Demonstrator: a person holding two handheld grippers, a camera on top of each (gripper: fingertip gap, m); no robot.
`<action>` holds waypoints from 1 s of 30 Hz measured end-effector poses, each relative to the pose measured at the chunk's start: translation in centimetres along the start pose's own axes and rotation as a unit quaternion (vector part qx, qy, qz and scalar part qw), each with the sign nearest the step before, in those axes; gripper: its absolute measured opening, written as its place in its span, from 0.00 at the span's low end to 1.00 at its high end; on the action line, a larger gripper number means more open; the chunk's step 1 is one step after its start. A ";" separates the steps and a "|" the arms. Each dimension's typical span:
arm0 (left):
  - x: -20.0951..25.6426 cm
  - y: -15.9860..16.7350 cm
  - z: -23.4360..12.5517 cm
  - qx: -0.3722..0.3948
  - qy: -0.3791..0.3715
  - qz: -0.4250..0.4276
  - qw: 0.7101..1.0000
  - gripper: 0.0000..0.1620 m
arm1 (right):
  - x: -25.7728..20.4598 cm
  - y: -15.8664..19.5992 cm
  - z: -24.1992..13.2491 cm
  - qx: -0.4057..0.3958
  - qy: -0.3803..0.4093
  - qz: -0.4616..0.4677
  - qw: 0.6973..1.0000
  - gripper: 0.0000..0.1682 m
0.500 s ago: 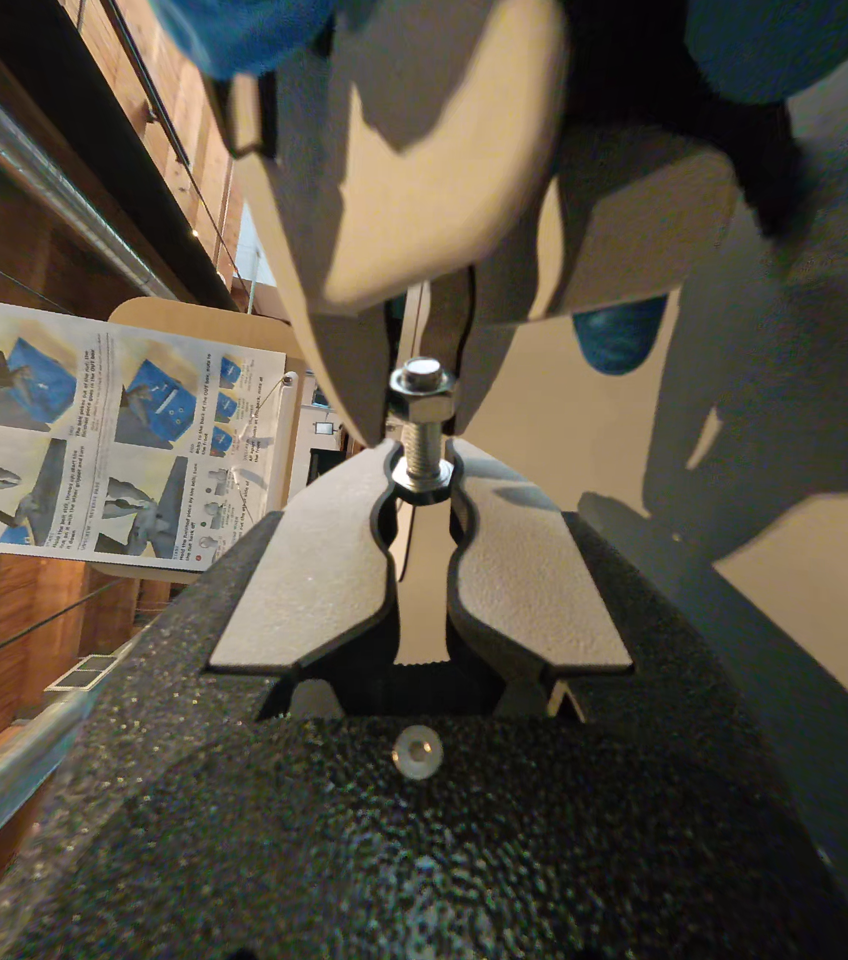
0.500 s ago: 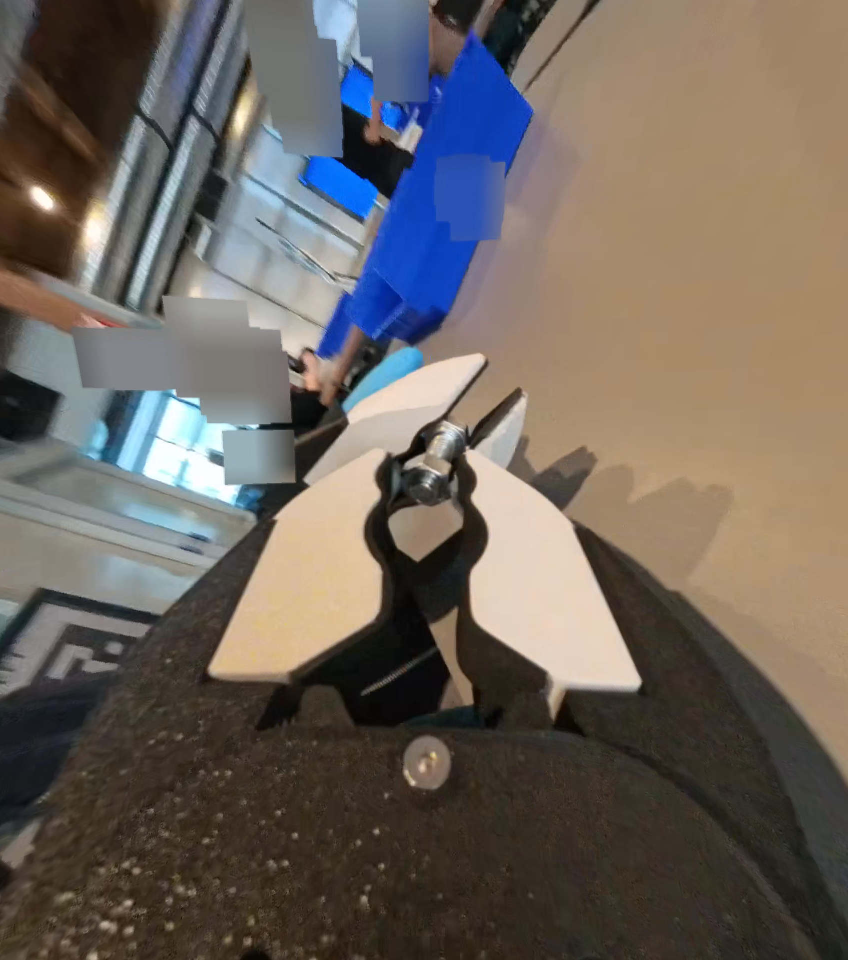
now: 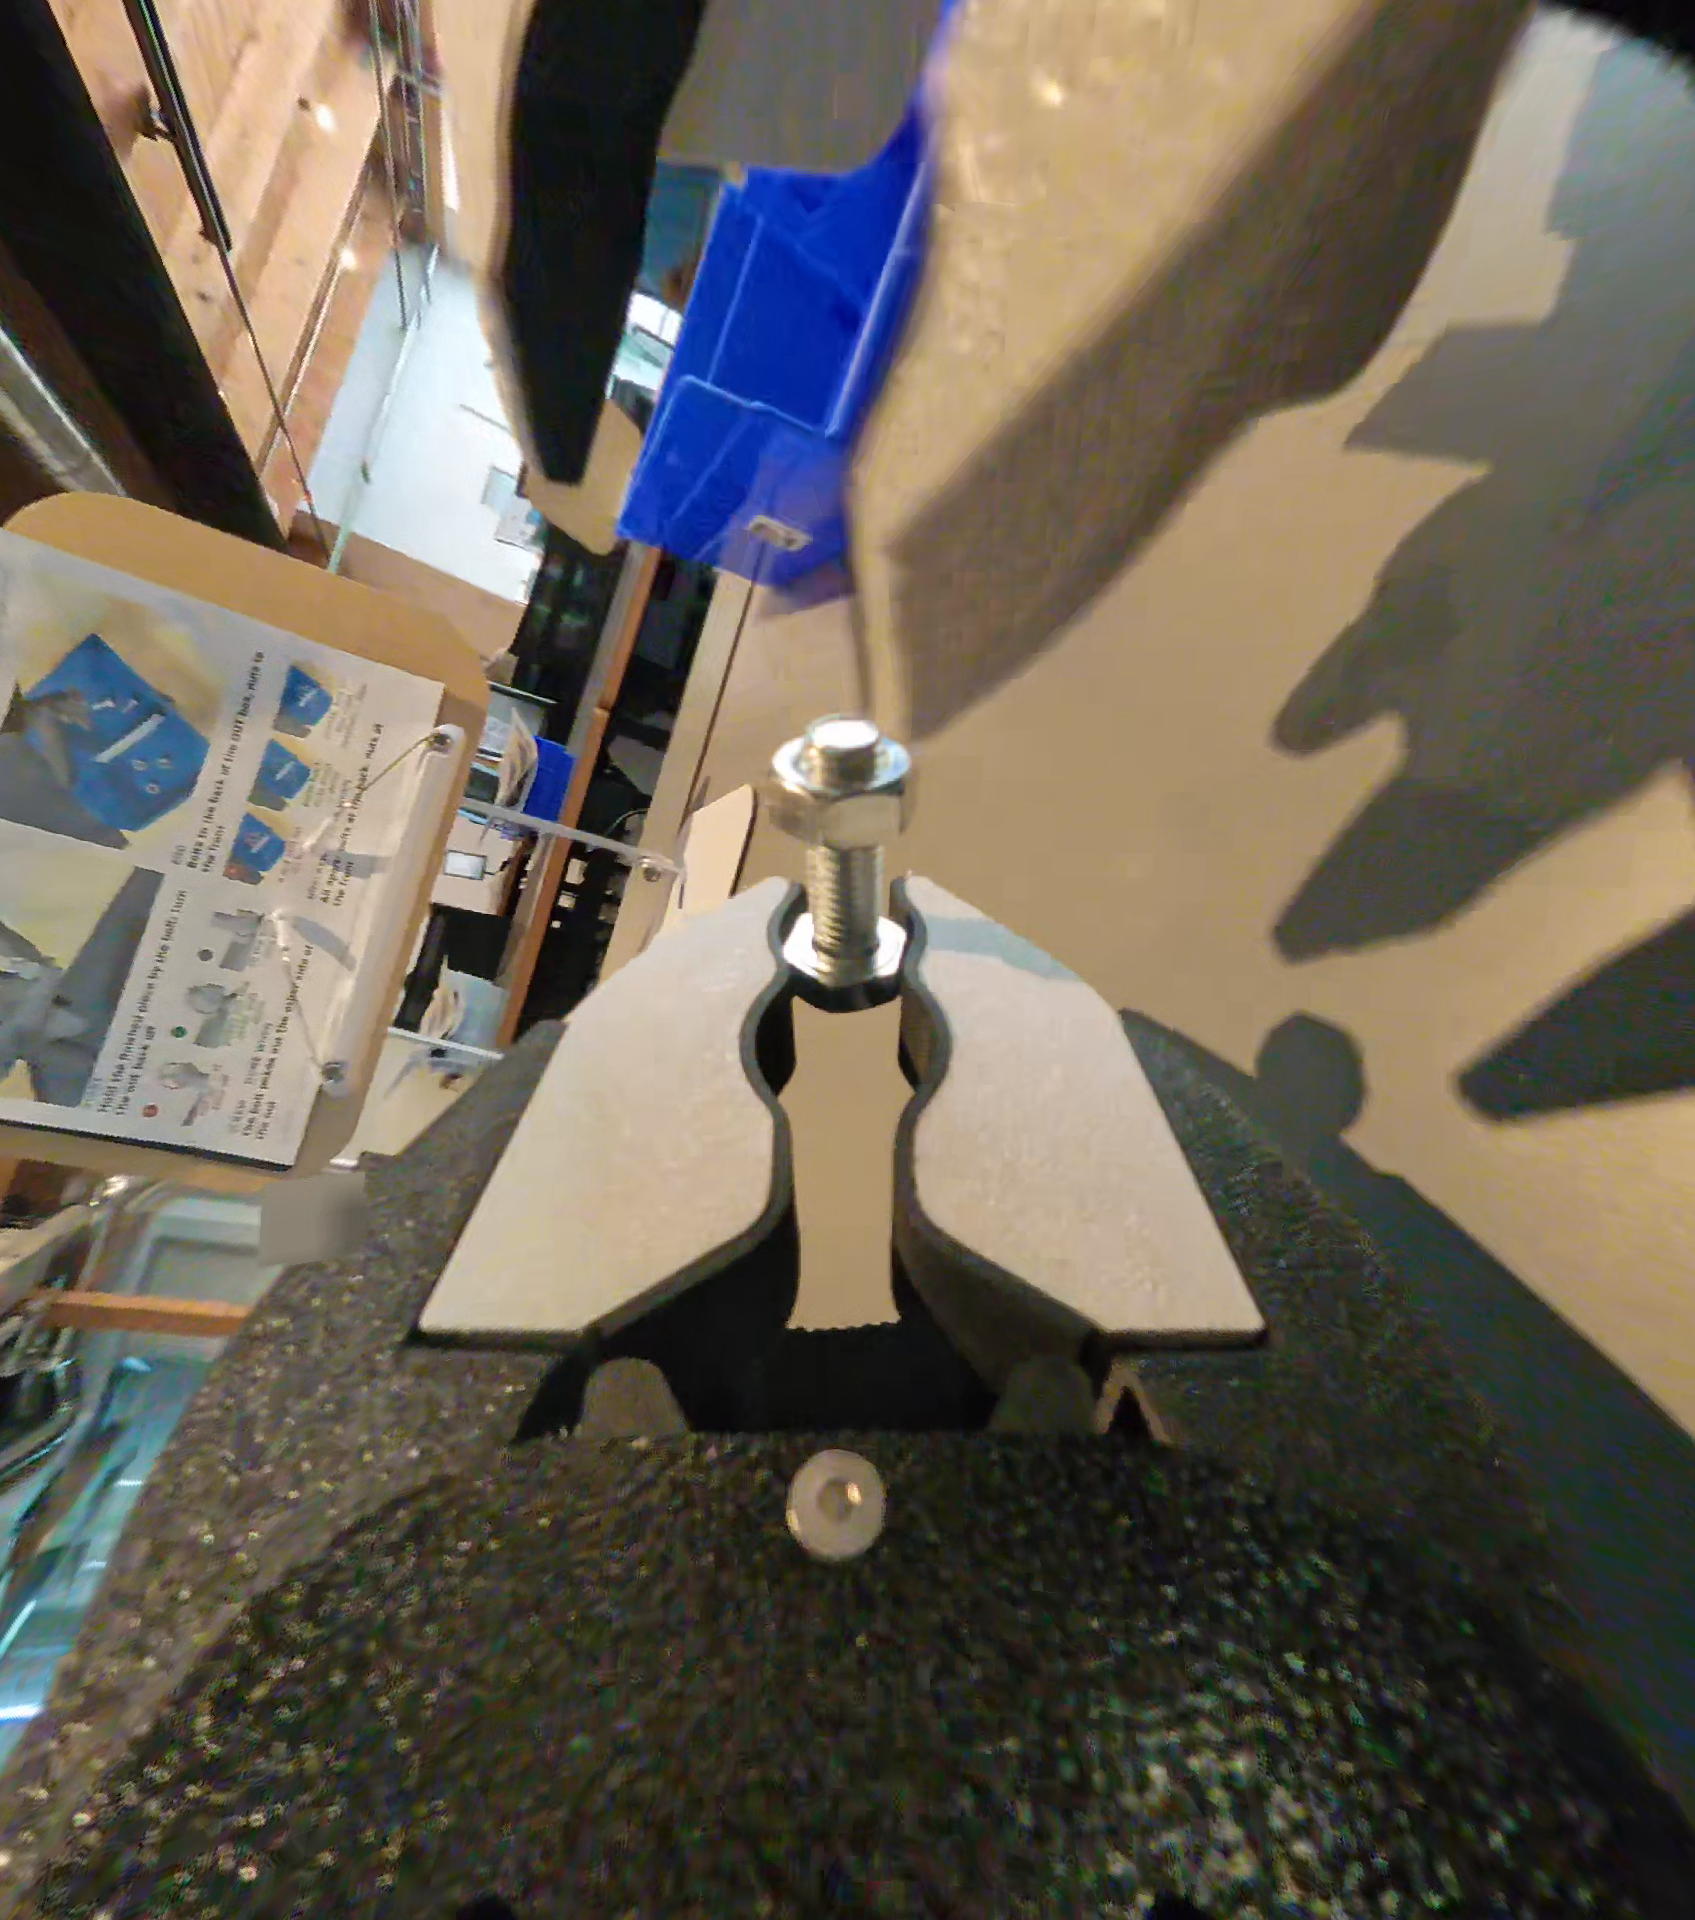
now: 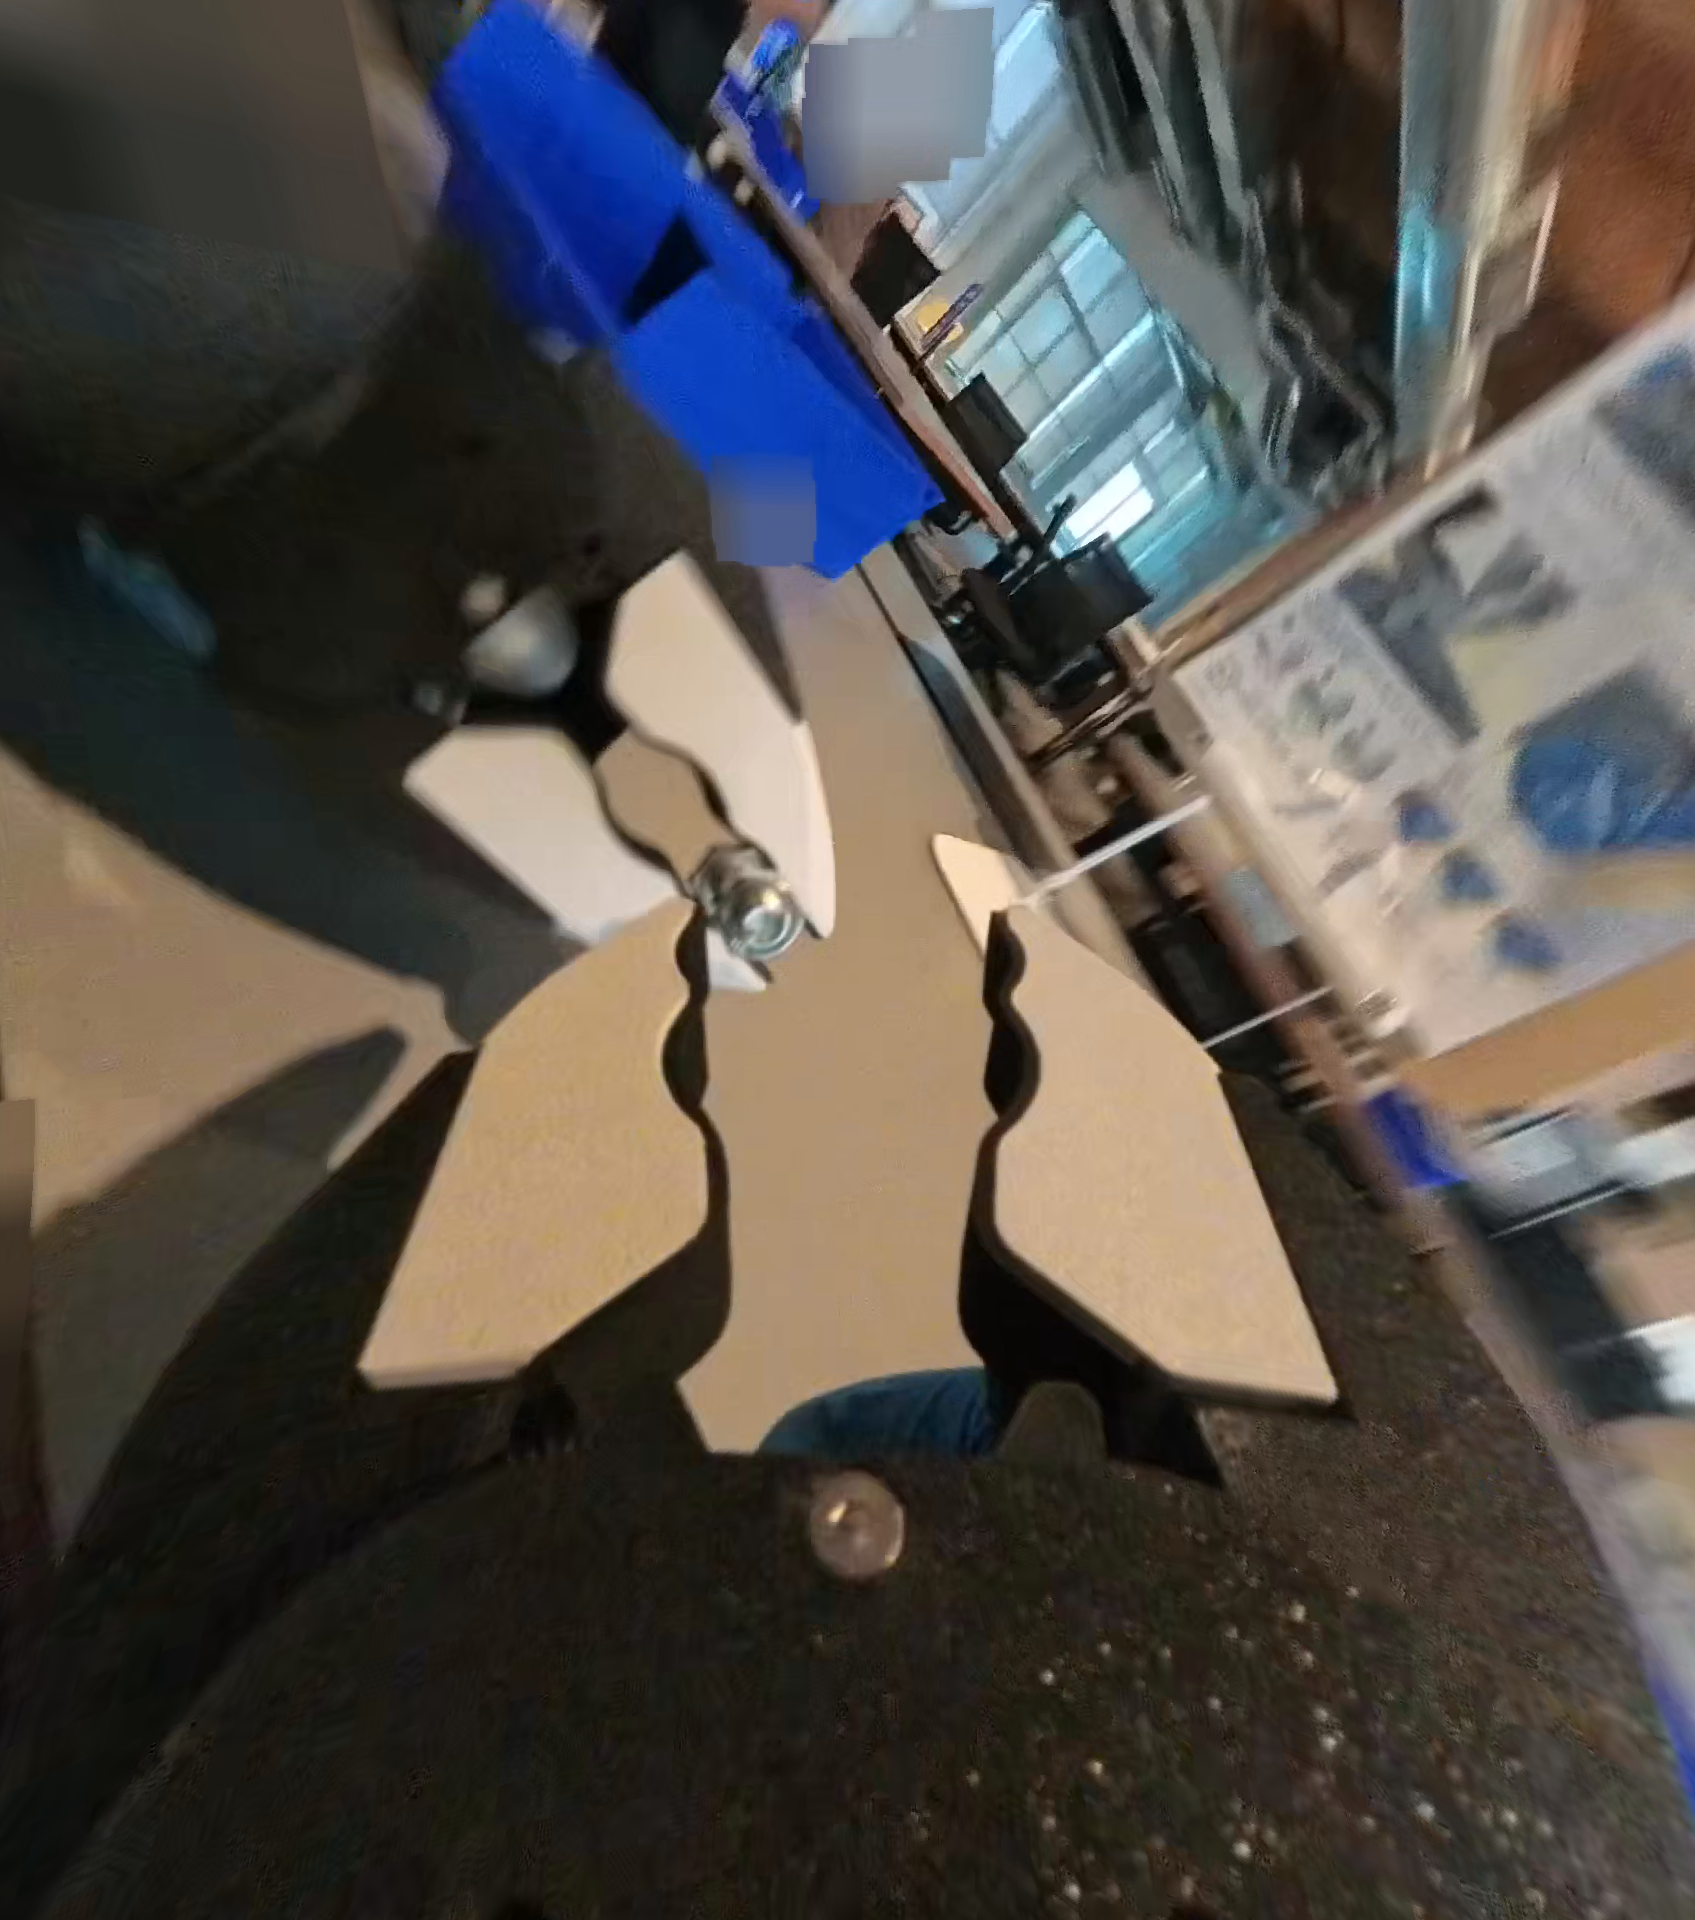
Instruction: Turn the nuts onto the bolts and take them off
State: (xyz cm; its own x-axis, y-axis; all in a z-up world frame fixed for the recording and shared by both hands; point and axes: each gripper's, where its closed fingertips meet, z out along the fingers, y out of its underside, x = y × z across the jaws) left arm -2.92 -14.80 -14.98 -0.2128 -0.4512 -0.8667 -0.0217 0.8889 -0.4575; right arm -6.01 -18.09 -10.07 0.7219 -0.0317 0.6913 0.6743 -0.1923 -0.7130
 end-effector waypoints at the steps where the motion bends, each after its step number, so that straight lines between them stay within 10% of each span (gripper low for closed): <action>1: 0.1 0.0 0.0 0.003 0.006 -0.004 1.000 0.09 | -0.6 0.3 0.0 -0.009 -0.005 -0.071 0.997 0.30; 15: 1.1 -0.3 0.1 0.004 0.019 0.038 0.999 0.09 | -3.0 1.5 1.4 -0.039 -0.032 -0.224 0.973 0.11; 23: -0.9 0.1 -0.1 -0.024 -0.058 0.085 0.994 0.09 | -2.0 1.1 2.1 -0.068 -0.053 0.113 0.990 0.11; 30: -2.3 -0.2 -0.5 -0.028 -0.111 0.118 0.986 0.09 | -1.3 0.5 2.0 -0.049 -0.124 0.486 0.864 0.10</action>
State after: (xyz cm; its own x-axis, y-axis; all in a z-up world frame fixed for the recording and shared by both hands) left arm -2.95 -13.95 -12.79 0.0007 -0.2317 -0.9728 -0.0519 0.9715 -0.2314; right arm -6.30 -16.15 -11.62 0.9588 -0.0155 -0.2837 -0.2768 -0.2753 -0.9206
